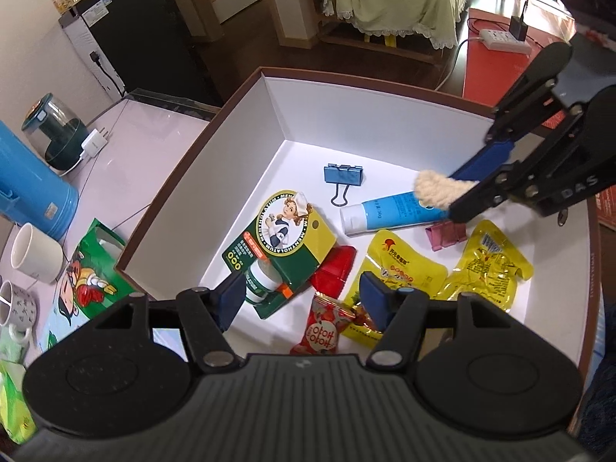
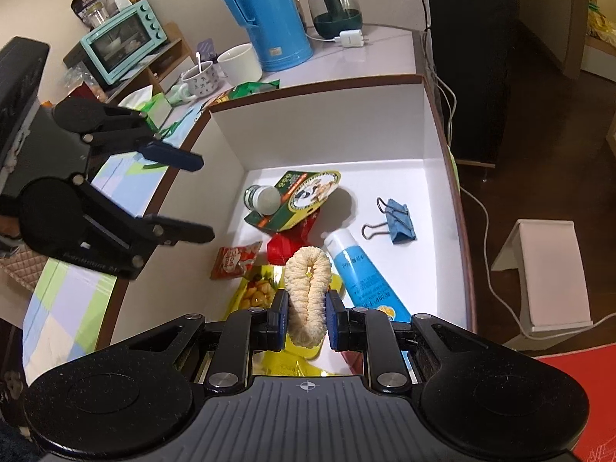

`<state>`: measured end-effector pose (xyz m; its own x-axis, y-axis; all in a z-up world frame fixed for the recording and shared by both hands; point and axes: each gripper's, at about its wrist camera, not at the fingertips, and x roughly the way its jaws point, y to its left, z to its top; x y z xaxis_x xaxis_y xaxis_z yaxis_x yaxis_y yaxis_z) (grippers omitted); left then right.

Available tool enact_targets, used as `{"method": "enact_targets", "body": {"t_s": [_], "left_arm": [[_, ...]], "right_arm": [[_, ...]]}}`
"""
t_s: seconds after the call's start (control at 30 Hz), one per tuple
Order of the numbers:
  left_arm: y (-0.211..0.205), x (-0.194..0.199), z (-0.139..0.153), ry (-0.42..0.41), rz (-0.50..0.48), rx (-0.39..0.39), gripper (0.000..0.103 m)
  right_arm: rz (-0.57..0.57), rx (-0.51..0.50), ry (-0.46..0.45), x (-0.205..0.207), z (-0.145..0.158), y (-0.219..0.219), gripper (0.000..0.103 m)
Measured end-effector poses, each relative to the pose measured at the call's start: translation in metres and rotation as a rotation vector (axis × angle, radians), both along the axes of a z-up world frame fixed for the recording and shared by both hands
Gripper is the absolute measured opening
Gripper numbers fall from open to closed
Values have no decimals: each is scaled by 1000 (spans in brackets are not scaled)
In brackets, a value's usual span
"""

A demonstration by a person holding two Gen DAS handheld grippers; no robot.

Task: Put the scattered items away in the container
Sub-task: 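Open the left tool to drop the red candy while the right tool releases the ring snack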

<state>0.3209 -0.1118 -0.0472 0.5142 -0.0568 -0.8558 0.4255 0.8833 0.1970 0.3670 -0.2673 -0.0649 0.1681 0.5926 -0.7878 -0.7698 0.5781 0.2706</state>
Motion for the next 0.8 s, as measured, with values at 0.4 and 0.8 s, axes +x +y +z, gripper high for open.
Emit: {"method": "enact_targets", "body": {"t_s": [0.4,0.8], "left_arm": [[4,-9,5,-13,74,-28,62],[-5,-19,19,-29,170,-50,75]], "right_arm": [[-54,45,-57,1,6,-3,92],[-69,-21,-25,-25,17,-26,92]]}}
